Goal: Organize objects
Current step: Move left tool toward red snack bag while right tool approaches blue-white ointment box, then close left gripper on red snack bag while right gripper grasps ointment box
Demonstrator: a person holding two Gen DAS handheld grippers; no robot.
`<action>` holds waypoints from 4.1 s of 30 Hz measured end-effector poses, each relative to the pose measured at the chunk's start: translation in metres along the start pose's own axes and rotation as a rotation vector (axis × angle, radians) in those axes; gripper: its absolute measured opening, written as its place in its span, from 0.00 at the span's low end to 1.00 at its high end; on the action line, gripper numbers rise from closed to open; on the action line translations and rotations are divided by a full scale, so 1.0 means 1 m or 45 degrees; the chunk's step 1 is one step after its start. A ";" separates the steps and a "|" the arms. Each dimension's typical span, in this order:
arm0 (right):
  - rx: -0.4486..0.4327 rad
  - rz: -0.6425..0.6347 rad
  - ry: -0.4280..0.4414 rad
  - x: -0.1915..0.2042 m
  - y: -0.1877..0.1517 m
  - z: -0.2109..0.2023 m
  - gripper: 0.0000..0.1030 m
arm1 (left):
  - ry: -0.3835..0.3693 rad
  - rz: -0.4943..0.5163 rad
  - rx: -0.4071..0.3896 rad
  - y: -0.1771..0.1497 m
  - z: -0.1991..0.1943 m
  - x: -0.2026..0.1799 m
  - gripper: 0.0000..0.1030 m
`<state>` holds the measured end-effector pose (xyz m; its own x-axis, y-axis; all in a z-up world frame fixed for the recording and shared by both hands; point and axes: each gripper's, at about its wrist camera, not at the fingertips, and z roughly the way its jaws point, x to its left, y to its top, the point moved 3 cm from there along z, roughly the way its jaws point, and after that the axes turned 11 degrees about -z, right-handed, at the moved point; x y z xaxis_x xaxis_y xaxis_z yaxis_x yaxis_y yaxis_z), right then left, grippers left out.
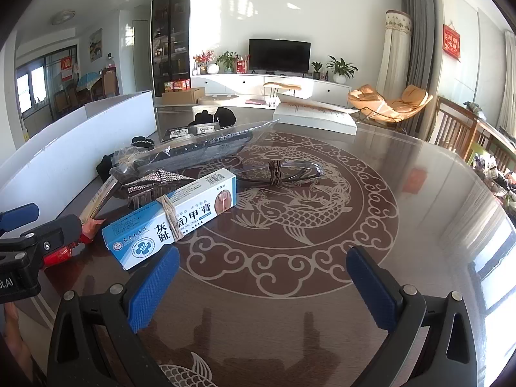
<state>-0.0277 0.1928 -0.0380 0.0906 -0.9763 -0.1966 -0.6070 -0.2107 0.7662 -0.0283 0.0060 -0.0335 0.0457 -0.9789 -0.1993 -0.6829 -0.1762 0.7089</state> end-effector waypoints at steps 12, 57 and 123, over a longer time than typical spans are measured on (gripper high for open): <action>0.005 0.002 0.003 0.001 -0.001 0.001 1.00 | -0.001 0.042 0.002 -0.003 -0.001 -0.006 1.00; 0.055 0.019 0.109 0.002 -0.003 0.011 1.00 | 0.026 -0.207 -0.004 0.007 -0.003 0.034 1.00; 0.281 -0.076 0.243 -0.015 -0.027 0.034 1.00 | 0.177 -0.091 0.357 -0.029 0.046 0.019 1.00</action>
<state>-0.0397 0.2143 -0.0765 0.2652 -0.9587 -0.1027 -0.7515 -0.2722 0.6009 -0.0414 -0.0028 -0.0891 0.1869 -0.9733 -0.1336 -0.8478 -0.2285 0.4786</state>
